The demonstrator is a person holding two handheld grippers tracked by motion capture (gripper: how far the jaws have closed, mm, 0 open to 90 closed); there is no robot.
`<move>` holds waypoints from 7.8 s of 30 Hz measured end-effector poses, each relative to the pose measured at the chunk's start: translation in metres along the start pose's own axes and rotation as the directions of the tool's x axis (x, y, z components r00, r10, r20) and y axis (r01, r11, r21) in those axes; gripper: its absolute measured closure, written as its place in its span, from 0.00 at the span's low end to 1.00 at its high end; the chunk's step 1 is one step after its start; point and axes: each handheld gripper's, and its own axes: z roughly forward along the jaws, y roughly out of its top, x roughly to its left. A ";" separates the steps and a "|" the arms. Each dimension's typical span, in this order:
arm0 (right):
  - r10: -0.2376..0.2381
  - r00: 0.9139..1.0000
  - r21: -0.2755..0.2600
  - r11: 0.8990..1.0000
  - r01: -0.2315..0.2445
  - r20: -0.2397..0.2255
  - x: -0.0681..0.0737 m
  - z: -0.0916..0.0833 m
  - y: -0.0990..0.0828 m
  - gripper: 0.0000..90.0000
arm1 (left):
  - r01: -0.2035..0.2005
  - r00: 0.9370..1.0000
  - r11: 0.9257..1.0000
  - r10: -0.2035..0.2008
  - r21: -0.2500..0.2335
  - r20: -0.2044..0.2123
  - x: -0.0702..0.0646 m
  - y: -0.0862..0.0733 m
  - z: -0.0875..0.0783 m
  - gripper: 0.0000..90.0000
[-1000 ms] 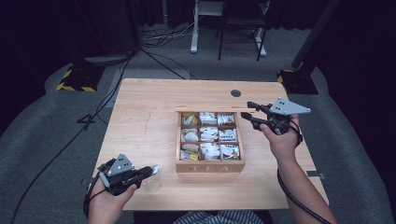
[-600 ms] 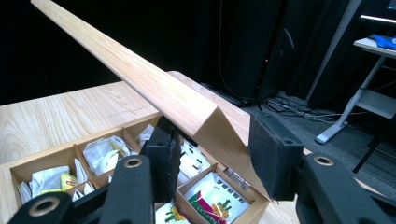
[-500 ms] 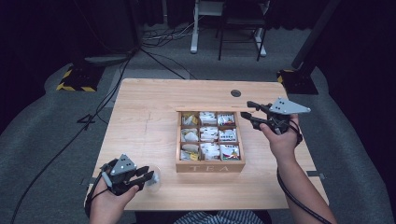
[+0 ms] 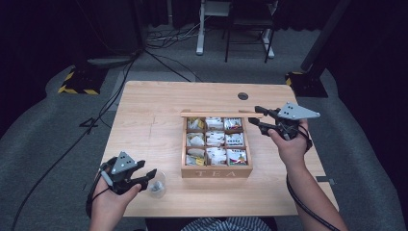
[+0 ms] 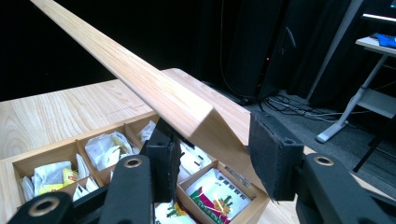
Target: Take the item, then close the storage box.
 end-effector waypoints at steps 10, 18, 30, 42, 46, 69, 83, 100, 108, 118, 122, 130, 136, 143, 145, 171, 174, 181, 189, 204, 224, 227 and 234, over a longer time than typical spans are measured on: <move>-0.018 1.000 0.017 1.000 0.017 0.015 0.006 -0.002 -0.003 0.61 | 0.021 0.997 1.000 -0.022 -0.016 -0.070 0.022 0.001 -0.002 0.50; -0.022 1.000 0.019 1.000 0.021 0.018 0.007 -0.003 -0.004 0.61 | 0.040 0.994 0.999 -0.043 -0.030 -0.098 0.035 0.001 0.002 0.46; -0.029 0.999 0.027 0.999 0.028 0.024 0.010 -0.004 -0.005 0.60 | 0.064 0.990 0.997 -0.068 -0.037 -0.124 0.056 -0.003 0.008 0.43; -0.054 0.998 0.055 0.997 0.053 0.031 0.015 -0.007 -0.008 0.59 | 0.076 0.987 0.997 -0.073 0.020 -0.144 0.071 -0.017 0.018 0.41; -0.056 0.998 0.064 0.996 0.054 0.030 0.016 -0.008 -0.008 0.59 | 0.084 0.985 0.996 -0.078 0.031 -0.155 0.077 -0.023 0.023 0.39; -0.077 0.997 0.133 0.988 0.075 0.008 0.025 -0.013 -0.017 0.57 | 0.087 0.976 0.989 -0.061 0.118 -0.211 0.095 -0.051 0.049 0.34; -0.071 0.997 0.159 0.985 0.071 -0.004 0.031 -0.020 -0.023 0.58 | 0.085 0.973 0.983 -0.048 0.161 -0.224 0.099 -0.058 0.062 0.31; -0.069 0.998 0.191 0.979 0.070 -0.009 0.037 -0.021 -0.032 0.57 | 0.120 0.977 0.984 -0.092 0.133 -0.194 0.102 -0.063 0.066 0.29; -0.079 0.997 0.202 0.976 0.078 -0.003 0.040 -0.021 -0.033 0.57 | 0.120 0.978 0.985 -0.095 0.127 -0.188 0.103 -0.064 0.066 0.29; -0.087 0.996 0.230 0.969 0.088 -0.015 0.043 -0.023 -0.038 0.56 | 0.118 0.978 0.987 -0.096 0.113 -0.184 0.104 -0.066 0.066 0.28; -0.087 0.996 0.228 0.969 0.090 -0.022 0.045 -0.023 -0.038 0.54 | 0.116 0.978 0.987 -0.094 0.112 -0.185 0.104 -0.066 0.066 0.28; -0.122 0.992 0.250 0.960 0.124 -0.024 0.051 -0.025 -0.042 0.53 | 0.117 0.978 0.987 -0.096 0.110 -0.186 0.104 -0.067 0.066 0.28; -0.127 0.991 0.260 0.957 0.131 -0.031 0.054 -0.026 -0.045 0.53 | 0.118 0.978 0.987 -0.096 0.108 -0.185 0.104 -0.067 0.066 0.28; -0.131 0.990 0.275 0.951 0.138 -0.041 0.057 -0.028 -0.049 0.53 | 0.120 0.978 0.987 -0.099 0.105 -0.186 0.103 -0.067 0.066 0.28; -0.134 0.990 0.279 0.950 0.141 -0.044 0.058 -0.028 -0.050 0.53 | 0.119 0.977 0.987 -0.098 0.106 -0.187 0.103 -0.067 0.066 0.28; -0.151 0.985 0.340 0.925 0.170 -0.081 0.068 -0.029 -0.066 0.52 | 0.119 0.977 0.987 -0.098 0.107 -0.188 0.103 -0.067 0.066 0.28; -0.150 0.985 0.346 0.922 0.170 -0.086 0.069 -0.029 -0.068 0.52 | 0.119 0.977 0.987 -0.098 0.107 -0.187 0.103 -0.067 0.066 0.28; -0.158 0.983 0.369 0.911 0.182 -0.095 0.073 -0.028 -0.072 0.52 | 0.120 0.978 0.987 -0.098 0.107 -0.187 0.103 -0.067 0.066 0.27; -0.163 0.982 0.378 0.907 0.187 -0.096 0.073 -0.027 -0.073 0.52 | 0.122 0.977 0.987 -0.101 0.106 -0.186 0.103 -0.066 0.066 0.27; -0.139 0.985 0.420 0.891 0.171 -0.106 0.073 -0.023 -0.076 0.51 | 0.121 0.977 0.987 -0.100 0.106 -0.186 0.103 -0.066 0.067 0.27; -0.081 0.988 0.426 0.895 0.130 -0.132 0.072 -0.020 -0.079 0.44 | 0.127 0.977 0.986 -0.106 0.104 -0.187 0.103 -0.066 0.068 0.26; -0.076 0.988 0.410 0.903 0.126 -0.135 0.072 -0.021 -0.078 0.40 | 0.125 0.976 0.987 -0.104 0.104 -0.190 0.103 -0.066 0.068 0.26; 0.002 0.993 0.348 0.937 0.041 -0.121 0.058 -0.027 -0.073 0.35 | 0.113 0.979 0.990 -0.097 0.080 -0.181 0.104 -0.068 0.069 0.23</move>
